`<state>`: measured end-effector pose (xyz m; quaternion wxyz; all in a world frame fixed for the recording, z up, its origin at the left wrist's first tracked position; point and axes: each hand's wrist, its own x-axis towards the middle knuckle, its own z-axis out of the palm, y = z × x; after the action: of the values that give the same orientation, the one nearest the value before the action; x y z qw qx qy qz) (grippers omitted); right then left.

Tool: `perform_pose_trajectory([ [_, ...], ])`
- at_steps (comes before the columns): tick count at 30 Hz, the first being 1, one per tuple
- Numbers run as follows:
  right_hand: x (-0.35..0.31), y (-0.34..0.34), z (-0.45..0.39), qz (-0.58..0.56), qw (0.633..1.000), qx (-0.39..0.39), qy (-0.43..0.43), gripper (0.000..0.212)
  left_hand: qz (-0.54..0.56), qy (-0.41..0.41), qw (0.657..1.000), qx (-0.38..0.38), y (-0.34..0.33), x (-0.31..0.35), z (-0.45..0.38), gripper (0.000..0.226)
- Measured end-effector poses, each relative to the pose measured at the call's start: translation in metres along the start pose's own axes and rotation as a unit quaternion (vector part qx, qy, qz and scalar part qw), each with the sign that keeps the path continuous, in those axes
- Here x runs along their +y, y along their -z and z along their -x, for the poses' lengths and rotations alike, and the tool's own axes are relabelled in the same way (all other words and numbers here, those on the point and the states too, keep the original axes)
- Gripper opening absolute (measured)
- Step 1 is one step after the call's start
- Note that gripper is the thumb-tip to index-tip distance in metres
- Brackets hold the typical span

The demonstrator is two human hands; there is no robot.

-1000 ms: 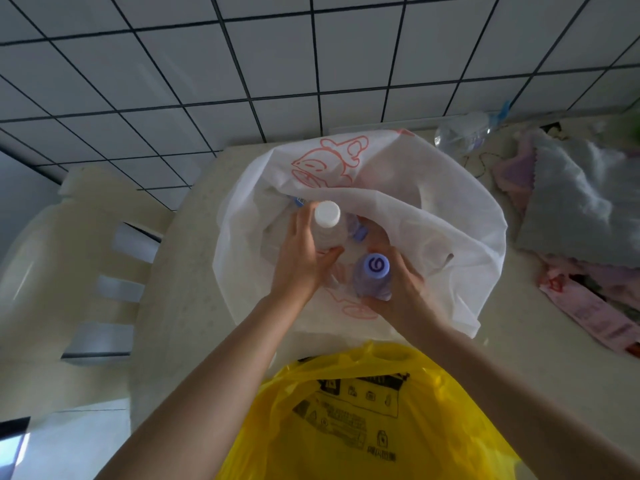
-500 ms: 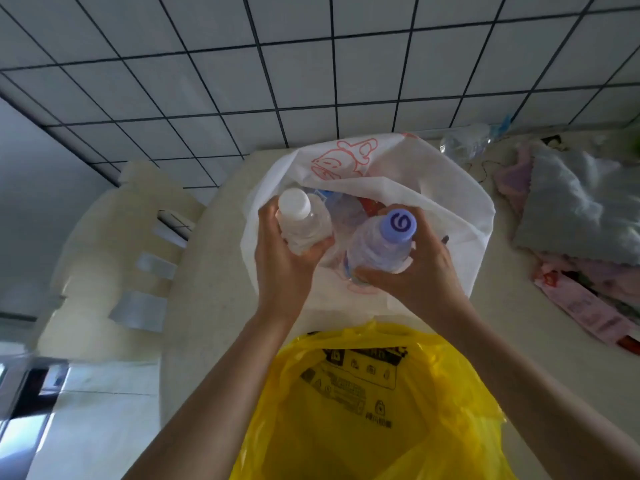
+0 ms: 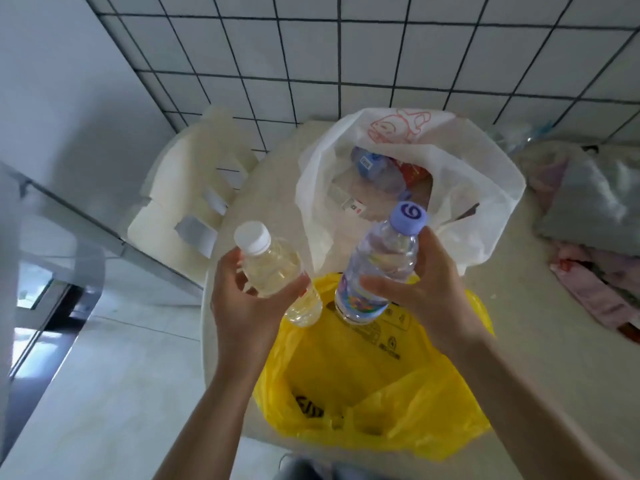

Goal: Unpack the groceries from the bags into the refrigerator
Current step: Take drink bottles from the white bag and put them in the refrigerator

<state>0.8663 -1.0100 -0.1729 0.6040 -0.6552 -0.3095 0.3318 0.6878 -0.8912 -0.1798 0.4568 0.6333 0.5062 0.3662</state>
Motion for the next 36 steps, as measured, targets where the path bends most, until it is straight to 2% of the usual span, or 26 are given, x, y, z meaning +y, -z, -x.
perform_pose_trajectory([
  [9, 0.001, -0.090, 0.105, 0.101, 0.992, -0.051, 0.048, 0.067, 0.012, 0.030, 0.998, 0.054, 0.109, -0.052, 0.100, 0.078],
  [14, 0.000, -0.159, 0.174, 0.105, 0.989, -0.093, 0.050, 0.071, 0.007, 0.010, 0.996, 0.091, 0.188, -0.084, 0.156, 0.074],
  [21, 0.017, -0.246, 0.264, 0.095, 0.977, -0.187, 0.038, 0.070, -0.051, -0.005, 0.983, 0.174, 0.298, -0.134, 0.237, 0.081],
  [26, 0.025, -0.301, 0.308, 0.123, 0.946, -0.299, 0.018, 0.075, -0.075, 0.041, 0.962, 0.258, 0.361, -0.162, 0.294, 0.083],
  [31, 0.022, -0.360, 0.336, 0.160, 0.893, -0.419, 0.022, 0.077, -0.082, 0.084, 0.930, 0.348, 0.413, -0.179, 0.338, 0.082],
  [36, 0.016, -0.422, 0.351, 0.152, 0.867, -0.474, 0.012, 0.073, -0.051, 0.128, 0.893, 0.429, 0.454, -0.190, 0.354, 0.079],
])
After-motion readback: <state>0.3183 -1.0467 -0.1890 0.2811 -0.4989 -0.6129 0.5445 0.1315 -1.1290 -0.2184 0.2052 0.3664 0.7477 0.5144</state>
